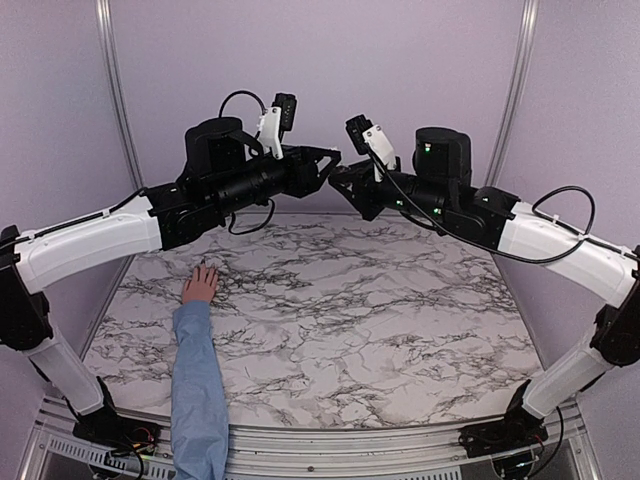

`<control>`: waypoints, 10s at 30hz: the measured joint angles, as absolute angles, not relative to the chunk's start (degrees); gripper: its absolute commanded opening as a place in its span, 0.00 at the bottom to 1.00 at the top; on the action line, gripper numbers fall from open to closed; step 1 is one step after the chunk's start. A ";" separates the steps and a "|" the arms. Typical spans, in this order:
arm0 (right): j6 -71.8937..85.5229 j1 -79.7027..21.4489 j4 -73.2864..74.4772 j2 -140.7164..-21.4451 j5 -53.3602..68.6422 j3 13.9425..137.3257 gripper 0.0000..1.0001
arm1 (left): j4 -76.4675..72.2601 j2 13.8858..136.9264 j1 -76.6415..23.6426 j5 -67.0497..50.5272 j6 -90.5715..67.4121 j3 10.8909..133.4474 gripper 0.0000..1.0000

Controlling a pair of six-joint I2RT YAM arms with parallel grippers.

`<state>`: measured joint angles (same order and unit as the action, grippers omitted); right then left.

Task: Paint the nails
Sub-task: Screw the nail polish bottle.

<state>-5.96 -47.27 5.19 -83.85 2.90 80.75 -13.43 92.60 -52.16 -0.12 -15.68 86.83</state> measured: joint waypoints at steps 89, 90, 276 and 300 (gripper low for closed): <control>-7.60 -45.15 4.43 -82.67 17.08 84.16 0.00 | -13.10 82.85 -39.51 -22.92 -16.12 81.28 0.57; -7.70 -45.17 4.54 -82.81 15.07 84.16 0.00 | -11.31 83.77 -40.77 -21.23 -15.33 82.56 0.57; -3.49 -43.51 6.50 -86.24 52.42 82.81 0.00 | -18.26 88.97 -42.37 -54.87 -5.67 83.50 0.06; -4.12 -44.25 2.63 -85.14 40.49 82.37 0.00 | -17.58 86.94 -41.93 -41.85 -8.93 80.36 0.48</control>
